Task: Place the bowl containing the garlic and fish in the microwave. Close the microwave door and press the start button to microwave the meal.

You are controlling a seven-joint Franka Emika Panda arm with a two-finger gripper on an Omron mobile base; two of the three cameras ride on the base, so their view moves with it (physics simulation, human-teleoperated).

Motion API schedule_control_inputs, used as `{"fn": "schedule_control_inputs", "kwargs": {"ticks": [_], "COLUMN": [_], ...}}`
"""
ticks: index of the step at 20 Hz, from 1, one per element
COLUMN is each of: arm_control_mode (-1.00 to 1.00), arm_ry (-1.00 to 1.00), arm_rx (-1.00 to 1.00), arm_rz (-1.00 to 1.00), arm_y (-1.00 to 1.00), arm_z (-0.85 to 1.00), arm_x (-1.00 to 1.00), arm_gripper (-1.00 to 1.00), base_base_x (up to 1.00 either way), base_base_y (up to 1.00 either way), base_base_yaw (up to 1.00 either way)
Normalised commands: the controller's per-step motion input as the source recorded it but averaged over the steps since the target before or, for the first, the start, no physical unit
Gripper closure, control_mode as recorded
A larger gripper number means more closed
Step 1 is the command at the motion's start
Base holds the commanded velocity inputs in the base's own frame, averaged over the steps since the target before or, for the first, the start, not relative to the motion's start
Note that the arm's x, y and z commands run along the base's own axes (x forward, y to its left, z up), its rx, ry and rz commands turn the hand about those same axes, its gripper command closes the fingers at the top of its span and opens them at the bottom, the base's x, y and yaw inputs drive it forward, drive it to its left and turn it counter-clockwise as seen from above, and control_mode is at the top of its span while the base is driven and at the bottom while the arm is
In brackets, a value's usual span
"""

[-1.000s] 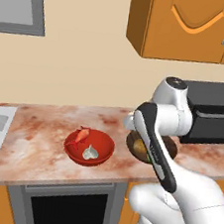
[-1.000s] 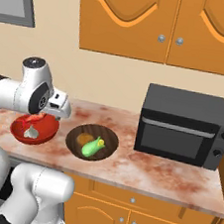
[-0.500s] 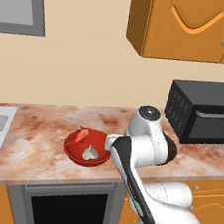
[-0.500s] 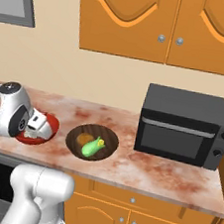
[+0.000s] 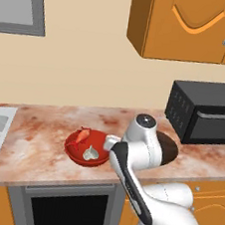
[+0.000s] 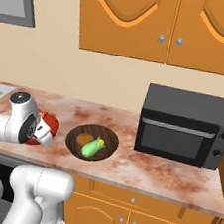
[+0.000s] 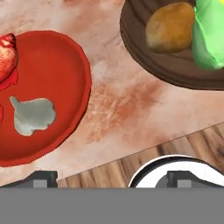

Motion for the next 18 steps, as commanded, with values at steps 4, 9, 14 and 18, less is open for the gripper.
{"fn": "schedule_control_inputs", "kwargs": {"ticks": [4,9,14,18], "arm_control_mode": [-1.00,-1.00,-1.00,-1.00], "arm_ry": [0.06,0.06,0.03,0.01], "arm_rx": [0.06,0.00,0.01,0.01], "arm_rz": [-0.06,-0.01,0.00,0.00], "arm_y": [0.18,0.20,0.08,0.08], "arm_z": [-0.26,-0.21,-0.27,-0.30], "arm_x": [0.36,0.35,0.39,0.41], "arm_gripper": [-1.00,-1.00,-1.00,-1.00], "base_base_x": [0.00,0.00,0.00,0.00], "base_base_y": [0.00,0.00,0.00,0.00], "base_base_yaw": [0.00,0.00,0.00,0.00]}}
